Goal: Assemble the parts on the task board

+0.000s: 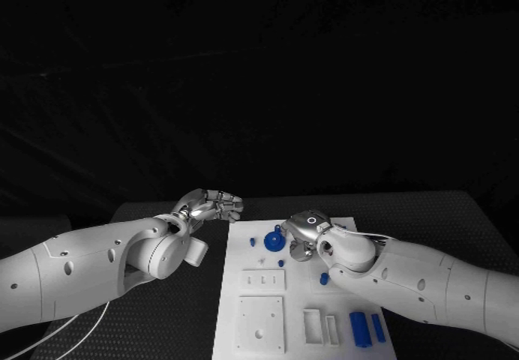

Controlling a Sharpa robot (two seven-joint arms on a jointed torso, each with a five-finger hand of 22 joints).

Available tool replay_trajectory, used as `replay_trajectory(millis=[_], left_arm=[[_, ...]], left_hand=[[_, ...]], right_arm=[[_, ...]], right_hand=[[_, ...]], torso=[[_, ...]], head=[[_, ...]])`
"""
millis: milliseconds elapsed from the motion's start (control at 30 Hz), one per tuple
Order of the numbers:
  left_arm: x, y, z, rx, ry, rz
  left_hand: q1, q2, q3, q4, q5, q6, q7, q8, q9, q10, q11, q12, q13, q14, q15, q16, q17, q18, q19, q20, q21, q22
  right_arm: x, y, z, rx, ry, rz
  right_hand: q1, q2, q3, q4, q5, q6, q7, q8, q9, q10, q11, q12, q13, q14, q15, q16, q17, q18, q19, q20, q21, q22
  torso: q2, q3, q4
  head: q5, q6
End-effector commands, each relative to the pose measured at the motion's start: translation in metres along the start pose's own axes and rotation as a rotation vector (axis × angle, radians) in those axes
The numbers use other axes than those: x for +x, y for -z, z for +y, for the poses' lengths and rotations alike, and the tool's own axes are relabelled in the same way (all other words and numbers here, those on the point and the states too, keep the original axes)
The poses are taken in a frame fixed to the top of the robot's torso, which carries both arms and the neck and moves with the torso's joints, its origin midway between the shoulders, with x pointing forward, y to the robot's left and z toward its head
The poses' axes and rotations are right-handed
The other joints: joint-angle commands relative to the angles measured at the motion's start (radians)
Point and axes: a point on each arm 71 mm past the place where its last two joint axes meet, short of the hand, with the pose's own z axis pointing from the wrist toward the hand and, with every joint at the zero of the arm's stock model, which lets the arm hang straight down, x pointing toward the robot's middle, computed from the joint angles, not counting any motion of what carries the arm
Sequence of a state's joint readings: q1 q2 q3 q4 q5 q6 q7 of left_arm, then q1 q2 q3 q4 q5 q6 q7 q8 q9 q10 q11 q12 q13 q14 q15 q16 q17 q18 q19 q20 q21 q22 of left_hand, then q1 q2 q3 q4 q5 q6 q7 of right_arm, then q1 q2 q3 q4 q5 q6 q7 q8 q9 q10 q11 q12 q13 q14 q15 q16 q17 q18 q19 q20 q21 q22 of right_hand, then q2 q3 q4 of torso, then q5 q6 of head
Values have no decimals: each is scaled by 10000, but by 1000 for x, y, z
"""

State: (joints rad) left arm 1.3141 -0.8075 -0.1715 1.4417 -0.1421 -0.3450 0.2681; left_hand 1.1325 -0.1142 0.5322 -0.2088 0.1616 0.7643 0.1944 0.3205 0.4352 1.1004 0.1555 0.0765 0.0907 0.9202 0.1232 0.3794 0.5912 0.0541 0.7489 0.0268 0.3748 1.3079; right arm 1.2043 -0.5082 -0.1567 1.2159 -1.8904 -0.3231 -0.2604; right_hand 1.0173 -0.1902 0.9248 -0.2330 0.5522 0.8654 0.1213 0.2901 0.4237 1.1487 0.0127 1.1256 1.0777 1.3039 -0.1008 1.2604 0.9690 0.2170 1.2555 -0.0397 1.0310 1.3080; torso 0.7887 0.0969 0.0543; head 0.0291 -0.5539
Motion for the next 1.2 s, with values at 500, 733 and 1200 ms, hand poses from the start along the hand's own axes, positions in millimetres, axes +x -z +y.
replay_trajectory(millis=[500, 733, 1200], left_arm=[[-9, 2, -1, 139, -46, -52], [-10, 1, 0, 143, -67, 7], [-12, 0, 0, 164, -83, 24]], left_hand=[[-30, 26, 40, -81, -14, -38, 71, -14, -4, 42, 26, -33, -6, 21, 48, -47, 26, 109, -80, 4, 34, 217], [-25, 46, 40, -128, -69, 44, 36, 31, 20, 171, -15, 14, 23, 45, 44, -47, 49, 106, -78, 3, 55, 217], [-49, 54, 28, -169, -114, 110, 6, 64, 38, 296, -63, 45, 51, 98, 30, -30, 84, 105, -68, -10, 82, 214]], right_arm=[[-53, 39, -73, 455, -3575, -1905], [-44, 60, -126, 963, -4838, -1274], [-16, 67, -163, 1431, -4740, -357]], right_hand=[[-127, -880, -672, 522, -3671, 154, 159, 65, -18, 9, 117, -34, -17, 93, 175, -181, 53, 448, 110, -55, -29, 92], [-86, -750, -1647, 514, -4200, 109, 259, 35, -47, -215, 207, -18, 31, 8, 252, -244, 113, 448, -76, -73, -95, 135], [79, -722, -3022, 77, -4441, -357, 329, -192, -136, -661, 270, 10, 97, -274, 302, -356, 230, 448, -494, -102, -195, 177]], torso=[[-43, 67, -138], [-87, 124, -288], [-123, 288, -457]], head=[[-111, 224], [-170, 296], [-361, 394]])
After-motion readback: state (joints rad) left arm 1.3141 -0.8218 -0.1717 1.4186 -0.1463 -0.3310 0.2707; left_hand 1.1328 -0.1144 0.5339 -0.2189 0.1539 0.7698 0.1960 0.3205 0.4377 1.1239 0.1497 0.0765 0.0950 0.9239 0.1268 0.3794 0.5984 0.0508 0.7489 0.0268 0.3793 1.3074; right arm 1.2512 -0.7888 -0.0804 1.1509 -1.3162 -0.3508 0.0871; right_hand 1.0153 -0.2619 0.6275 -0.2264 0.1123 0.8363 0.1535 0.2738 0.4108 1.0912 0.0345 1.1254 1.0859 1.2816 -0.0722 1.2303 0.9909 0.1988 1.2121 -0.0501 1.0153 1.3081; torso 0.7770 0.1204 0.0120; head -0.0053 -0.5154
